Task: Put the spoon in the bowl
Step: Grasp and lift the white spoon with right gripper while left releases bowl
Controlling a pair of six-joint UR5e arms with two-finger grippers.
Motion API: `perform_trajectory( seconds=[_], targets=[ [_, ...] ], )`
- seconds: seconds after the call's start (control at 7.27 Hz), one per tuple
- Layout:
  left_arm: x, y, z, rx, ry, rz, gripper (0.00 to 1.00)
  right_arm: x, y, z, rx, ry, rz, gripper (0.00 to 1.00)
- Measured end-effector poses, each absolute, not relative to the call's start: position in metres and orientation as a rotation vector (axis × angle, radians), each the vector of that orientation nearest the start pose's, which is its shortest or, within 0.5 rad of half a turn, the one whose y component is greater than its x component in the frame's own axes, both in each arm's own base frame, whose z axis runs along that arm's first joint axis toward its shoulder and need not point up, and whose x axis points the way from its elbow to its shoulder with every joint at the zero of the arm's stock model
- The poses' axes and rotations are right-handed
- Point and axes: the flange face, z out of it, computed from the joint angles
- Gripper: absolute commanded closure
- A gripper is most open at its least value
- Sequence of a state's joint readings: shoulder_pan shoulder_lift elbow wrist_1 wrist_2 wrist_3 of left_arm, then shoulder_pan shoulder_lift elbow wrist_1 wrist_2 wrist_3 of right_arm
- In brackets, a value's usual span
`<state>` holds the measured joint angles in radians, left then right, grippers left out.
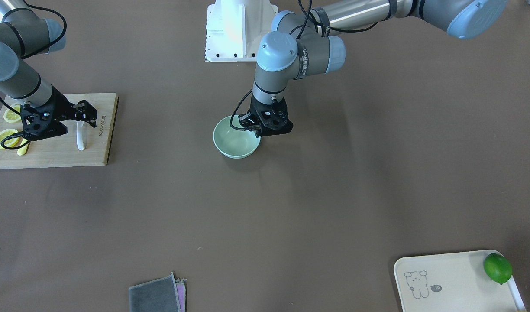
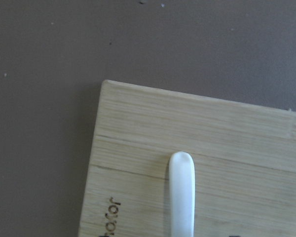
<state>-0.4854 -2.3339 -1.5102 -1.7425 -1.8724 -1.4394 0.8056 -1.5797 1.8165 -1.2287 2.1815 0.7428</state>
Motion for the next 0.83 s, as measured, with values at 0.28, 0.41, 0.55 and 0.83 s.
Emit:
perform_trajectory(
  seconds=[0.28,0.41,0.55,0.83],
  targets=[
    [0.5975,-0.4319,0.202,-0.007,0.912,-0.197,0.57,-0.2971,-0.4184,0.5151,-0.003,-0.805,-0.191,0.81],
    [0.5972,-0.4316,0.2016,-0.007,0.913,-0.197,0.02,-0.2976,-0.4189,0.5171,-0.003,-0.8,-0.189,1.0],
    [0.5969,-0.4313,0.2006,-0.006,0.915,-0.195,0.02,-0.2977,-0.4191,0.5175,-0.002,-0.799,-0.189,1.0],
    [0.5946,-0.4312,0.1965,-0.001,0.922,-0.194,0.02,-0.2972,-0.419,0.5162,0.0,-0.801,-0.19,1.0]
  ],
)
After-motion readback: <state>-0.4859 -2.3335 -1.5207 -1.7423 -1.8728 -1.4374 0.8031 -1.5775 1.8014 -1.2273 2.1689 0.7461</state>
